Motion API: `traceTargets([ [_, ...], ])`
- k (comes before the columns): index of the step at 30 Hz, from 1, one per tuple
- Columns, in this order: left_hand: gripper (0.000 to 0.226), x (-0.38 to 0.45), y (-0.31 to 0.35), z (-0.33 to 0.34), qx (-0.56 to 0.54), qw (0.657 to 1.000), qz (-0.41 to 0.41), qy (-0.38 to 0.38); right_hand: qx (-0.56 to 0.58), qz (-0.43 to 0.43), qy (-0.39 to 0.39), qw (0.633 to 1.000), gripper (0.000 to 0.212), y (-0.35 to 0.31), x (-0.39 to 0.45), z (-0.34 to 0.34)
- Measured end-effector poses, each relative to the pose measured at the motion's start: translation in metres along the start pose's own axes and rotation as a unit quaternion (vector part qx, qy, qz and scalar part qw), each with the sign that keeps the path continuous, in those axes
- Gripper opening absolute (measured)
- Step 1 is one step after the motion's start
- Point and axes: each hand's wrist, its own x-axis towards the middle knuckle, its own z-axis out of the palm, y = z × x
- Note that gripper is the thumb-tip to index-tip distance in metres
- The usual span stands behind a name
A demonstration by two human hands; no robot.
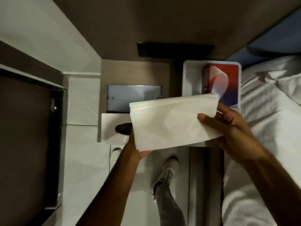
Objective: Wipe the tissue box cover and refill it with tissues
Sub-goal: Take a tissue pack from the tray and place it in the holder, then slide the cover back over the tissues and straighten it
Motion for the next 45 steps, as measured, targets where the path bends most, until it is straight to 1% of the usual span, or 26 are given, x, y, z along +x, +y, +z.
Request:
traceTargets([
  [1,0.043,-0.015,0.011,0.008,0.068,0.996,0.026,-0.046,-0.011,0.014,0.009,1.000,0.044,0.009,0.011,0.009],
  [2,0.062,-0.023,0.026,0.012,0.154,0.984,0.053,-0.078,-0.023,0.020,0.018,0.999,0.043,0.019,0.022,0.017],
  [3,0.077,-0.031,0.041,0.018,0.227,0.966,0.070,-0.103,-0.032,0.023,0.029,0.999,0.041,0.029,0.032,0.025],
  [4,0.086,-0.034,0.054,0.021,0.261,0.956,0.074,-0.107,-0.035,0.026,0.046,0.998,0.038,0.037,0.040,0.031],
  [5,0.087,-0.037,0.068,0.022,0.274,0.952,0.085,-0.106,-0.035,0.030,0.066,0.997,0.035,0.046,0.049,0.040],
  [6,0.081,-0.038,0.081,0.021,0.287,0.948,0.103,-0.094,-0.033,0.032,0.083,0.996,0.033,0.053,0.059,0.050],
  [7,0.070,-0.037,0.087,0.020,0.316,0.936,0.131,-0.078,-0.038,0.032,0.093,0.994,0.030,0.057,0.066,0.056],
  [9,0.040,-0.027,0.108,0.017,0.401,0.889,0.219,-0.040,-0.047,0.033,0.096,0.994,0.029,0.070,0.092,0.076],
  [10,0.028,-0.024,0.111,0.022,0.439,0.859,0.262,-0.019,-0.046,0.029,0.098,0.994,0.031,0.071,0.100,0.081],
  [11,0.020,-0.021,0.117,0.026,0.481,0.823,0.302,0.011,-0.047,0.028,0.104,0.993,0.033,0.074,0.111,0.086],
  [13,0.018,-0.009,0.136,0.031,0.561,0.742,0.358,0.082,-0.047,0.025,0.127,0.991,0.033,0.088,0.137,0.098],
  [15,0.028,0.006,0.152,0.034,0.602,0.679,0.400,0.129,-0.069,0.026,0.146,0.987,0.028,0.102,0.161,0.103],
  [17,0.035,0.021,0.164,0.036,0.629,0.627,0.431,0.162,-0.110,0.043,0.159,0.980,0.028,0.113,0.181,0.106],
  [19,0.034,0.032,0.169,0.039,0.641,0.596,0.448,0.182,-0.150,0.061,0.169,0.972,0.031,0.119,0.195,0.107],
  [22,0.032,0.041,0.170,0.040,0.656,0.570,0.455,0.197,-0.219,0.062,0.196,0.954,0.036,0.117,0.204,0.110],
  [25,0.033,0.041,0.169,0.042,0.657,0.562,0.457,0.210,-0.275,0.056,0.217,0.935,0.038,0.111,0.207,0.115],
  [29,0.024,0.039,0.165,0.039,0.680,0.517,0.474,0.212,-0.353,0.052,0.215,0.909,0.043,0.107,0.209,0.121],
  [35,0.031,0.041,0.158,0.035,0.678,0.511,0.482,0.218,-0.422,0.012,0.223,0.879,0.044,0.107,0.202,0.128],
  [37,0.032,0.038,0.155,0.035,0.673,0.517,0.485,0.211,-0.447,0.004,0.219,0.867,0.044,0.107,0.197,0.128],
  [38,0.031,0.036,0.154,0.034,0.671,0.515,0.490,0.210,-0.456,-0.003,0.216,0.863,0.044,0.106,0.194,0.128],
  [40,0.031,0.030,0.152,0.027,0.663,0.491,0.523,0.216,-0.468,-0.037,0.224,0.854,0.045,0.104,0.185,0.125],
  [42,0.036,0.022,0.148,0.011,0.638,0.472,0.571,0.211,-0.454,-0.087,0.255,0.850,0.043,0.105,0.170,0.118],
  [44,0.041,0.013,0.141,-0.012,0.614,0.471,0.592,0.226,-0.423,-0.095,0.287,0.854,0.039,0.115,0.149,0.105],
  [45,0.044,0.009,0.137,-0.024,0.609,0.479,0.582,0.247,-0.402,-0.075,0.298,0.862,0.043,0.124,0.136,0.100],
])
